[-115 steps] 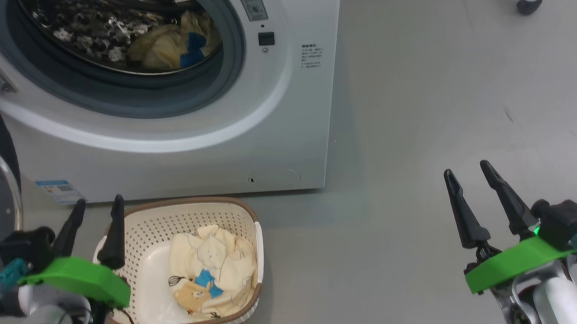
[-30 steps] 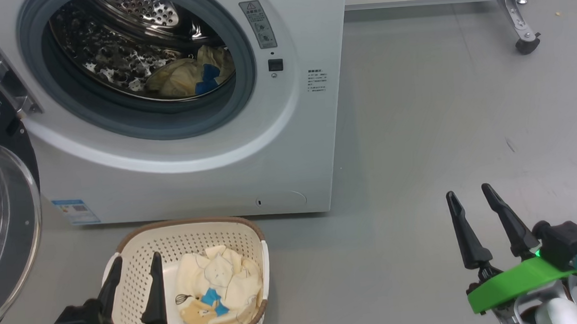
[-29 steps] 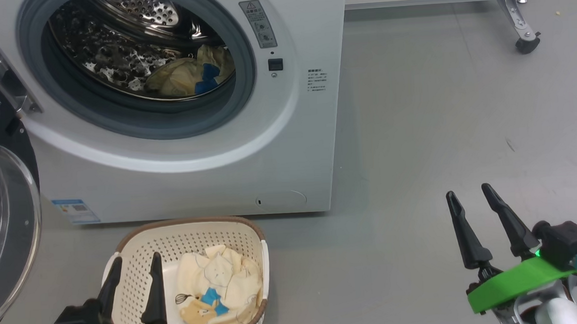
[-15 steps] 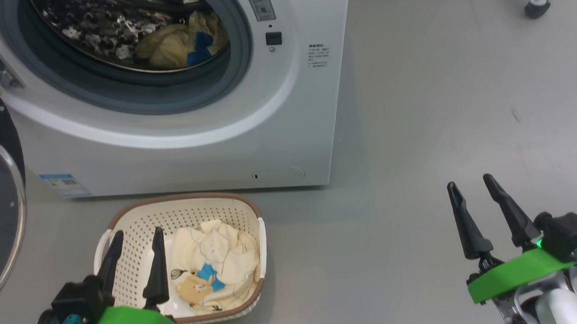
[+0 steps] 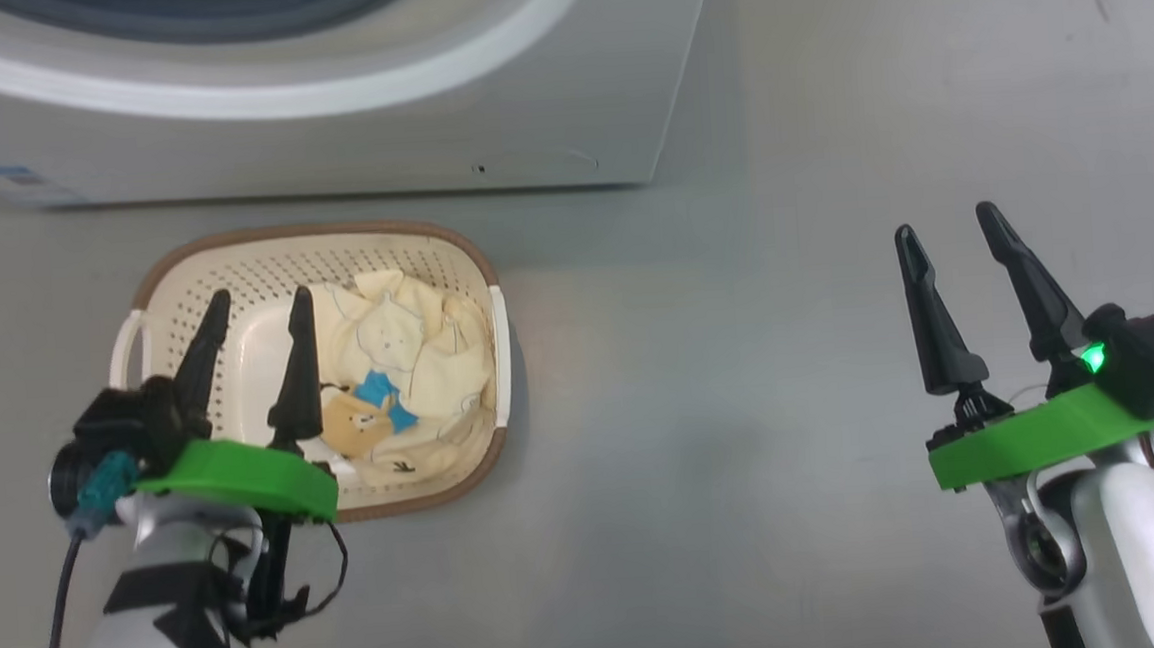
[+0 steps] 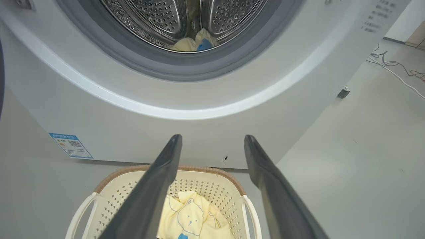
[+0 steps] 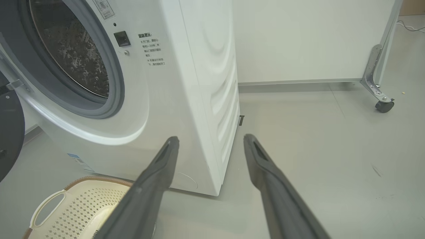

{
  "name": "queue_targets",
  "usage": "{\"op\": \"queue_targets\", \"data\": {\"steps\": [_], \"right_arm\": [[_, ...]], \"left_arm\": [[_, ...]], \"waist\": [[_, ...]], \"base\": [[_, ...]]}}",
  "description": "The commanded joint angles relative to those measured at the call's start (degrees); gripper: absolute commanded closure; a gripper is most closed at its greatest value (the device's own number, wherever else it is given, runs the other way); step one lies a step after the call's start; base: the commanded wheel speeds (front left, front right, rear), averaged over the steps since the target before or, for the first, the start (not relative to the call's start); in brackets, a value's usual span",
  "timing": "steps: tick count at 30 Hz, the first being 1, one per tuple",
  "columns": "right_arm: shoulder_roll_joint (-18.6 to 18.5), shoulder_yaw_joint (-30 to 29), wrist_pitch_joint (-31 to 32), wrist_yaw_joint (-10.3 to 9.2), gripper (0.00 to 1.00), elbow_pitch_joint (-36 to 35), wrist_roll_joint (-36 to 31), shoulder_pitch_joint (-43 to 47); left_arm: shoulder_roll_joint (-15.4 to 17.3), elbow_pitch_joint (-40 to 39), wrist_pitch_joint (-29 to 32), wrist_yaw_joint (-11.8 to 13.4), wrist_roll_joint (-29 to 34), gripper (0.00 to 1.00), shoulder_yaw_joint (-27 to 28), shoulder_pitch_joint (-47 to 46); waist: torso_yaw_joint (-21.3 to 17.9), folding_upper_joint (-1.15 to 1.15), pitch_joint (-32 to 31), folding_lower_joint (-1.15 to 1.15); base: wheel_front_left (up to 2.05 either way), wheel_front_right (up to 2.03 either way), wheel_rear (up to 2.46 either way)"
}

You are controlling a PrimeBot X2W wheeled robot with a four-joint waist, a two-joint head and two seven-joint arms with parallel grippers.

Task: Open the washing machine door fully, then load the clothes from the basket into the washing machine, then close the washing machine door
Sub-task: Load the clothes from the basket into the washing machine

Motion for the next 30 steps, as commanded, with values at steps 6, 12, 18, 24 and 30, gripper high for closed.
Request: {"op": "queue_targets", "data": {"steps": [6, 12, 18, 24, 30], "right_arm": [[-0.18, 2.3, -0.38, 0.2, 0.0, -2.9, -1.0, -3.67], [-0.07, 2.95, -0.38, 0.2, 0.0, -3.63, -1.1, -5.51], [-0.02, 4.26, -0.38, 0.2, 0.0, -4.1, -0.08, -7.07], [-0.01, 5.47, -0.38, 0.2, 0.0, -4.64, 1.57, -8.34], [0.0, 6.43, -0.38, 0.2, 0.0, -4.96, 2.89, -9.7]], "left_arm": [[2.51, 8.02, -0.62, -1.29, 1.34, 0.0, 2.87, -9.16], [5.0, 18.83, -0.62, -2.03, 3.02, 0.0, 0.97, -16.91], [7.14, 28.84, -0.42, -2.29, 3.95, 0.0, -2.11, -22.76], [8.85, 36.78, 1.59, -2.34, 2.57, 0.0, -8.2, -29.23], [10.7, 40.88, 6.11, -2.35, -2.3, 0.0, -13.5, -33.71]], "waist": [[-2.83, 0.0, 13.0, -0.02], [-5.18, 0.0, 18.89, -0.02], [-7.41, 0.0, 22.49, -0.02], [-9.82, 0.0, 26.65, -0.02], [-12.08, 0.0, 29.93, -0.02]], "base": [[0.0, 0.0, 0.0], [0.0, 0.0, 0.0], [0.0, 0.0, 0.0], [0.0, 0.0, 0.0], [0.0, 0.0, 0.0]]}}
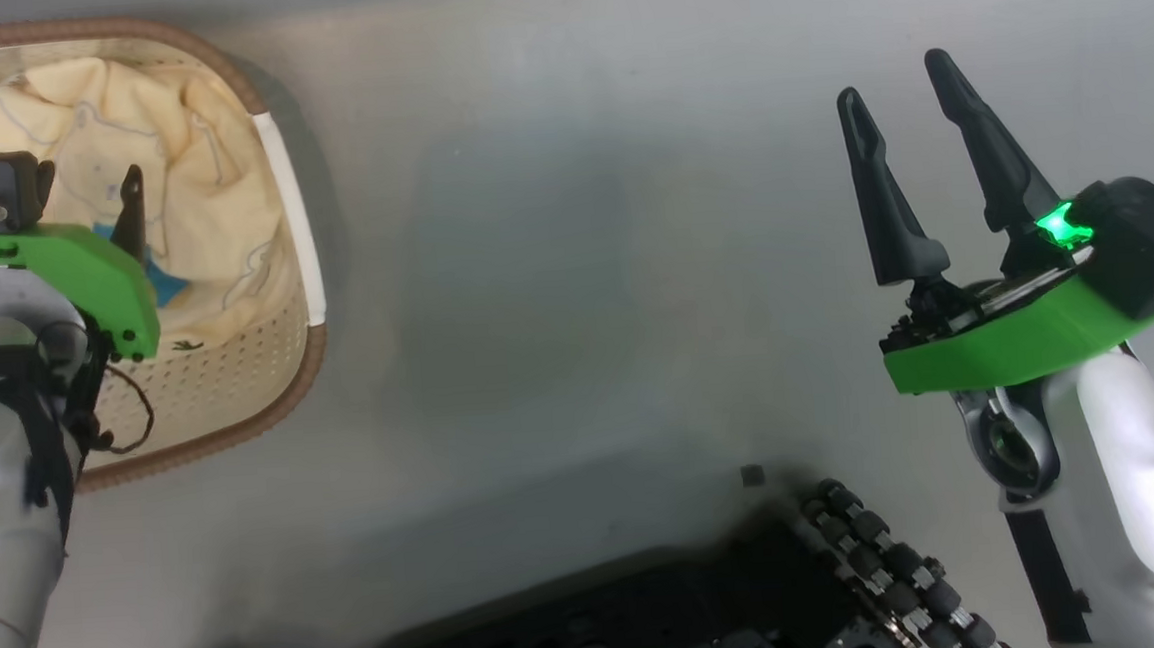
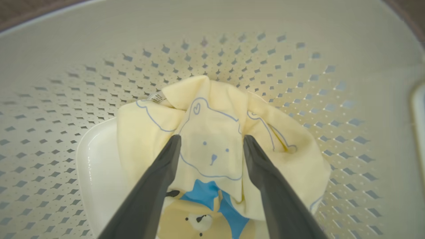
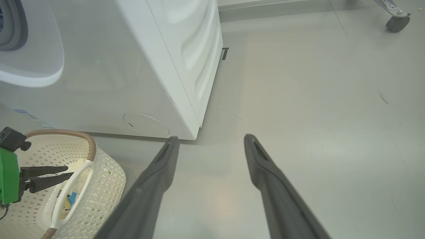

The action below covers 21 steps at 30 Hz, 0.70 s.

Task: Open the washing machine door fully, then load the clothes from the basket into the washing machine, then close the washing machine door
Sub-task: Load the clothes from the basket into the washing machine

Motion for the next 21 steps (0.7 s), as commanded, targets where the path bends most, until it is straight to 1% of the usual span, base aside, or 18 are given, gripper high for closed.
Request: {"op": "queue_targets", "data": {"steps": [1, 9, 14, 16, 21], "right_arm": [[0.02, 1.26, -0.37, 0.2, 0.0, -1.96, 0.5, 0.89], [0.02, 1.96, -0.37, 0.2, 0.0, -2.48, 1.05, -0.09], [0.02, 2.22, -0.37, 0.2, 0.0, -2.99, 0.76, -0.18], [0.02, 2.21, -0.37, 0.2, 0.0, -3.24, 0.52, -0.12], [0.03, 1.89, -0.37, 0.2, 0.0, -3.56, -0.28, 0.59]], "left_arm": [[3.3, 0.2, 1.21, 0.05, -1.27, 0.0, -0.35, 0.05], [6.17, 1.02, 7.63, 0.05, -7.13, 0.0, -7.16, -3.46], [7.01, 2.65, 10.68, 0.05, -9.25, 0.0, -9.79, -5.54], [6.93, 3.79, 10.98, 0.05, -9.59, 0.0, -10.22, -6.44], [5.46, 5.88, 12.38, 0.05, -11.21, 0.0, -11.09, -7.36]], "waist": [[-1.63, 0.0, 1.87, -0.01], [-3.01, 0.0, 4.35, -0.01], [-3.24, 0.0, 5.46, -0.01], [-3.25, 0.0, 5.71, -0.01], [-3.02, 0.0, 5.91, -0.01]], "base": [[0.0, 0.0, 0.0], [0.0, 0.0, 0.0], [0.0, 0.0, 0.0], [0.0, 0.0, 0.0], [0.0, 0.0, 0.0]]}}
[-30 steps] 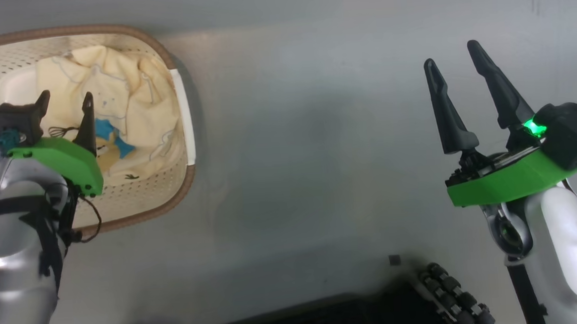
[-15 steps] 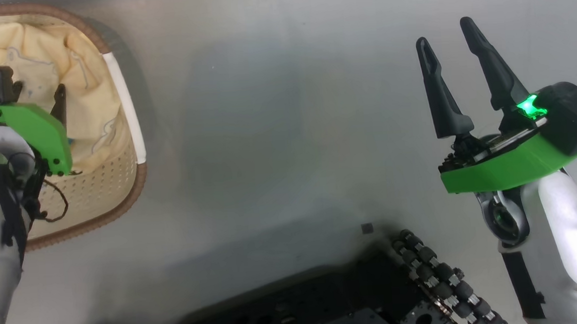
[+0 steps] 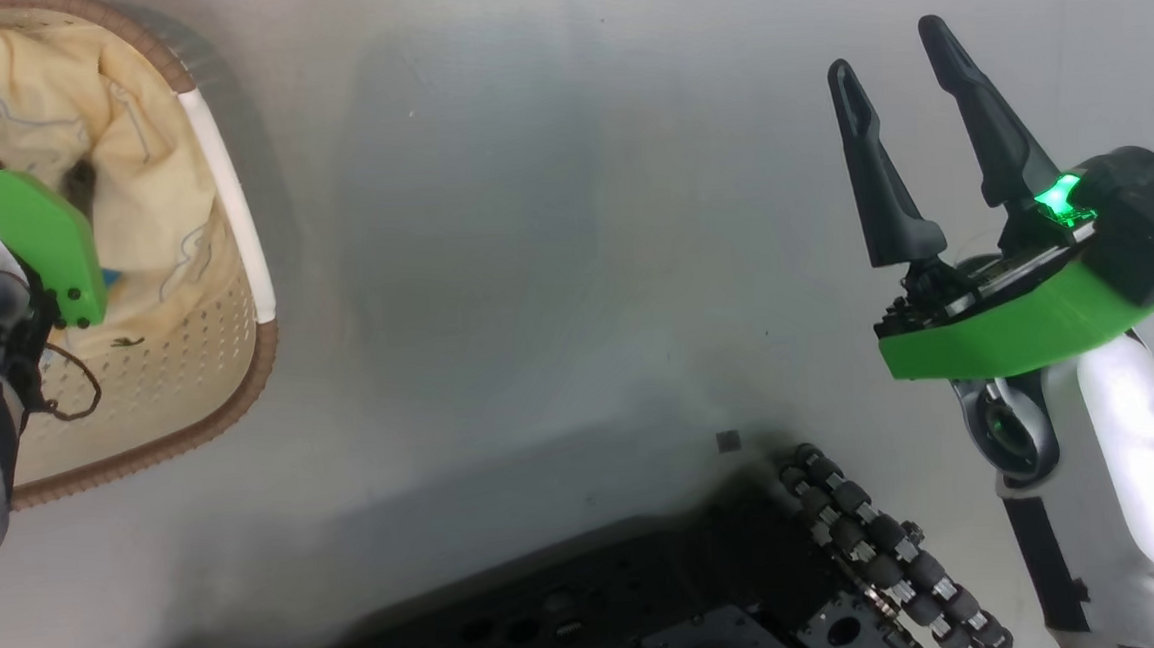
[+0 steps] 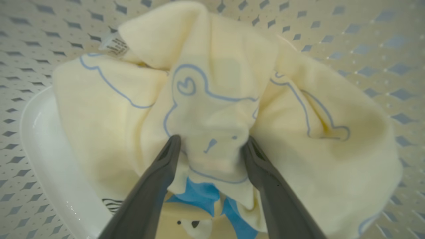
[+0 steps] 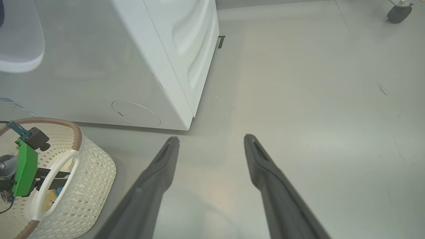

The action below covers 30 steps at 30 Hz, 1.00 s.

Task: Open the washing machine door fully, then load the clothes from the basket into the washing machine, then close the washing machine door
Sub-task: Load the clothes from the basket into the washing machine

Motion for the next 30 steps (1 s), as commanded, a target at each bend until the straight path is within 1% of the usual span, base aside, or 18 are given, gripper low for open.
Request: {"op": "queue_targets", "data": {"steps": [1, 6, 7, 8, 9, 15, 20, 24, 30], "right_arm": [[0.01, 0.68, -0.37, 0.2, 0.0, -1.65, -0.68, 2.9], [0.01, 0.43, -0.37, 0.2, 0.0, -1.93, -1.28, 3.74], [0.01, 0.38, -0.37, 0.2, 0.0, -2.0, -1.37, 3.9], [0.01, 0.32, -0.37, 0.2, 0.0, -2.09, -1.45, 4.07], [0.02, 0.27, -0.37, 0.2, 0.0, -2.16, -1.53, 4.22], [0.02, 0.21, -0.37, 0.2, 0.0, -2.11, -1.77, 3.99], [0.02, 0.51, -0.37, 0.2, 0.0, -1.87, -1.39, 2.12], [0.02, 0.1, -0.37, 0.2, 0.0, -1.2, -0.95, 1.61], [0.02, -0.32, -0.37, 0.2, 0.0, 0.02, -0.58, 1.49]], "left_arm": [[1.53, 0.62, 0.78, 0.05, -0.8, 0.0, 0.34, 0.66], [0.43, 1.87, 2.92, 0.05, -2.94, 0.0, 0.23, 0.5], [0.32, 2.02, 3.45, 0.05, -3.21, 0.03, 0.04, 0.47], [0.27, 2.15, 3.64, 0.05, -3.41, 0.77, -0.1, 0.38], [0.2, 2.27, 3.75, 0.05, -3.64, 1.0, -0.21, 0.36], [-0.04, 2.5, 3.8, 0.05, -4.53, 1.0, -1.08, 0.12], [0.51, 2.69, 2.01, 0.05, -5.46, 1.0, -1.77, 0.02], [0.24, 2.94, 0.38, 0.05, -6.03, 1.0, -2.26, 1.56], [-0.58, 2.47, -3.06, 0.05, -7.16, 1.0, -3.28, 5.23]], "waist": [[0.15, 0.0, -0.04, 0.0], [0.25, 0.0, -0.07, 0.0], [0.27, 0.0, -0.06, 0.0], [0.31, 0.0, -0.05, 0.0], [0.35, 0.0, -0.05, 0.0], [0.65, 0.0, -0.05, 0.0], [0.63, 0.0, -0.99, 0.0], [0.93, 0.0, -3.92, 0.0], [1.66, 0.0, -10.19, 0.0]], "base": [[0.0, 0.0, 0.0], [0.0, 0.0, 0.0], [0.0, 0.0, 0.0], [0.0, 0.0, 0.0], [0.0, 0.0, 0.0], [0.0, 0.0, 0.0], [0.0, 0.0, 0.0], [0.0, 0.0, 0.0], [0.0, 0.0, 0.0]]}}
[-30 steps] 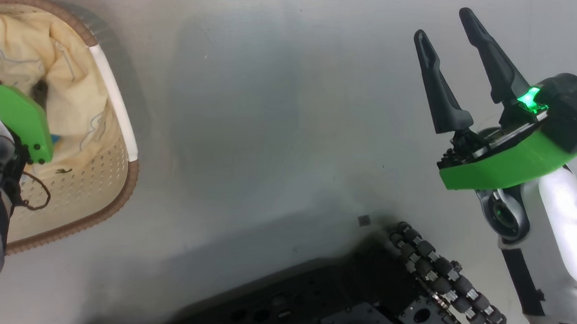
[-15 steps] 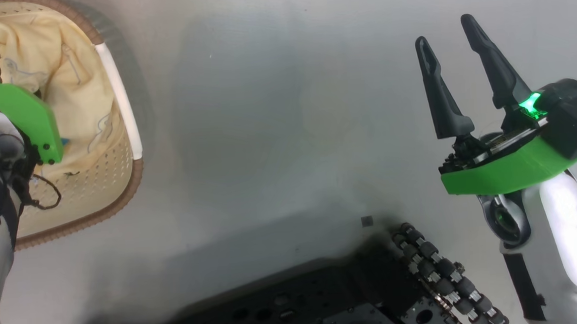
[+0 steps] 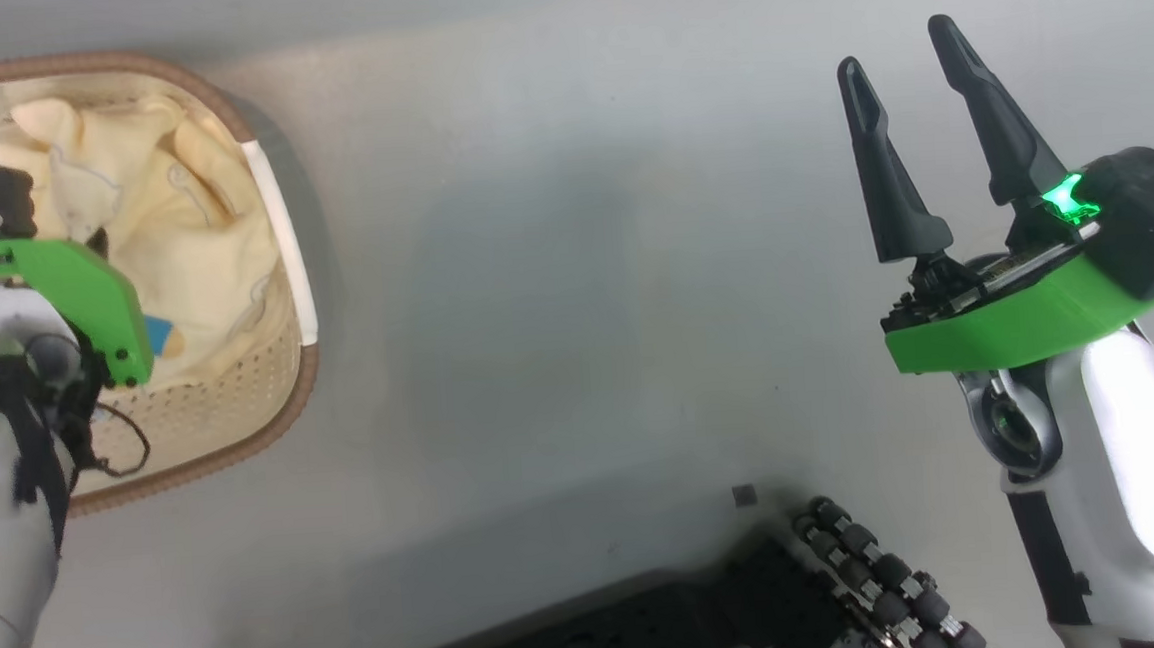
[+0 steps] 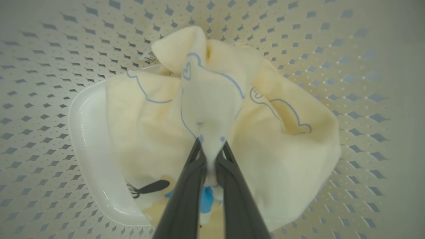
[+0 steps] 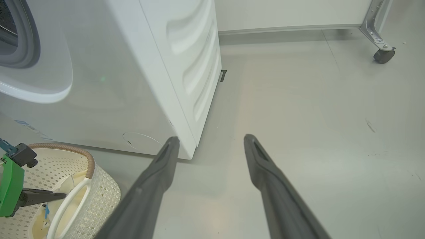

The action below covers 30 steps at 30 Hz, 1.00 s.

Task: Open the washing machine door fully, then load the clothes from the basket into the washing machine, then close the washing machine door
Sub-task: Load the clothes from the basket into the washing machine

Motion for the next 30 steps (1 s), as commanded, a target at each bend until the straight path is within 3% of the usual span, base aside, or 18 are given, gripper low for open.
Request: {"op": "queue_targets", "data": {"steps": [1, 12, 21, 26, 30], "right_arm": [[0.02, 0.56, -0.37, 0.2, 0.0, -1.07, 0.08, 1.9], [0.02, -0.91, -0.37, 0.2, 0.0, 0.8, -2.27, 4.63], [-0.45, -2.3, -0.37, 0.2, 0.0, 2.54, -2.86, 8.63], [-0.97, -2.6, -0.37, 0.2, 0.0, 3.22, -2.5, 10.57], [-1.13, -2.7, -0.37, 0.2, 0.0, 3.64, -2.0, 12.2]], "left_arm": [[1.42, -0.51, -0.85, 0.05, -0.48, 1.0, 0.81, 2.32], [-2.2, -3.36, -10.87, 0.04, -2.57, 1.0, -1.7, 10.63], [-2.57, -7.86, -15.43, 0.04, -4.16, 1.0, -1.88, 16.76], [-1.65, -13.51, -15.55, 0.76, -3.32, 1.0, 1.64, 18.98], [-0.2, -20.78, -15.57, 3.05, -0.62, 1.0, 6.53, 23.77]], "waist": [[0.66, 0.0, -3.52, 0.0], [4.67, 0.0, -17.59, 0.0], [8.63, 0.0, -28.62, 0.0], [10.29, 0.0, -32.52, 0.0], [11.33, 0.0, -36.3, 0.0]], "base": [[0.0, 0.0, 0.0], [0.0, 0.0, 0.0], [0.0, 0.0, 0.0], [0.0, 0.0, 0.0], [0.0, 0.0, 0.0]]}}
